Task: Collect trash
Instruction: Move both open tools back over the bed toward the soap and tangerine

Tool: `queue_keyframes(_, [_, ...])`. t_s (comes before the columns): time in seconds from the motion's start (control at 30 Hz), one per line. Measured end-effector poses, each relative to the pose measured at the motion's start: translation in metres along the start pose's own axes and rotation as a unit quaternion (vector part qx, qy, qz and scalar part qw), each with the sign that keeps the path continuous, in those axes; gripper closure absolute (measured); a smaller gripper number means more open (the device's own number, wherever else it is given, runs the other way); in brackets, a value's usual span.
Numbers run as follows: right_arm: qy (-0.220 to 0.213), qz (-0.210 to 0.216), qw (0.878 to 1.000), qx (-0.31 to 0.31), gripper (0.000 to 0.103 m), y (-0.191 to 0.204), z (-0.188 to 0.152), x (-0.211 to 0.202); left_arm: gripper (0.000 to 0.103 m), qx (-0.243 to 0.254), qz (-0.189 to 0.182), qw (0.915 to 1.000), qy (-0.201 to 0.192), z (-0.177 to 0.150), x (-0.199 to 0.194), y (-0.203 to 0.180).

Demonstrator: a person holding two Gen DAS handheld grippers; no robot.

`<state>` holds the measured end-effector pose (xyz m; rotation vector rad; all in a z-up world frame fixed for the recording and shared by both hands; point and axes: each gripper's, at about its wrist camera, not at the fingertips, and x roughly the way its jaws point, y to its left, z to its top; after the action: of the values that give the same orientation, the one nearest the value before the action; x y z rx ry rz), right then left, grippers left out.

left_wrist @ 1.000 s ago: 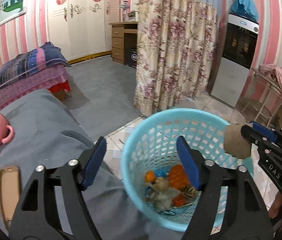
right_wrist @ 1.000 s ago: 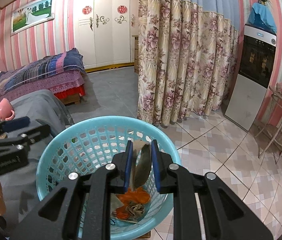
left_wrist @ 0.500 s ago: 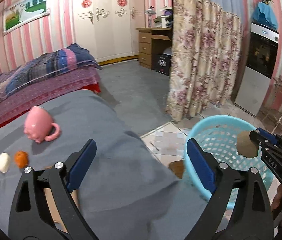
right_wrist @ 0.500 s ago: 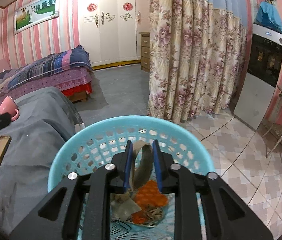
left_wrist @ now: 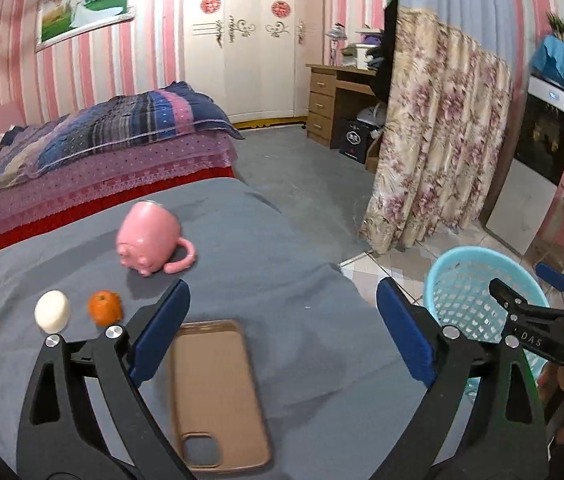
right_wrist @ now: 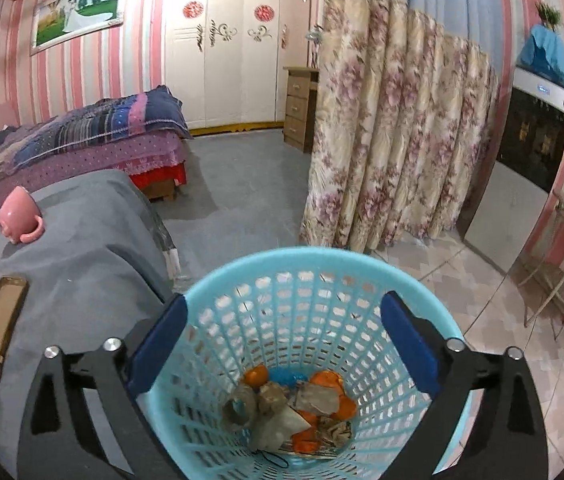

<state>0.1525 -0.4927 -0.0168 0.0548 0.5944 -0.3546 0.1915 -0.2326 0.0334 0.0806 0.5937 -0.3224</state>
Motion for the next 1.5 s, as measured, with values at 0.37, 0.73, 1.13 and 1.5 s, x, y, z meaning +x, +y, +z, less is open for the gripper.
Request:
queue_keyframes(0.37, [-0.02,0.067,0.997,-0.025,0.005,0.096,0.021,-0.023,0.006,-0.044,0.068,0.9964,-0.023,-0.002,-0.038,0.107])
queue_keyframes(0.73, [-0.028,0.132,0.989,-0.067,0.005,0.205,0.025,-0.026,0.006,-0.097,0.152,0.9835,0.006,-0.025,-0.04,0.233])
queue_keyframes(1.13, [0.008,0.193,0.974,-0.12,0.005,0.292,0.013,-0.004,0.006,-0.147,0.186,0.9682,0.079,-0.06,-0.007,0.318])
queue_keyframes(1.5, [0.038,0.237,0.956,-0.167,0.009,0.362,0.01,0.013,0.006,-0.164,0.197,0.9617,0.097,-0.07,0.005,0.339])
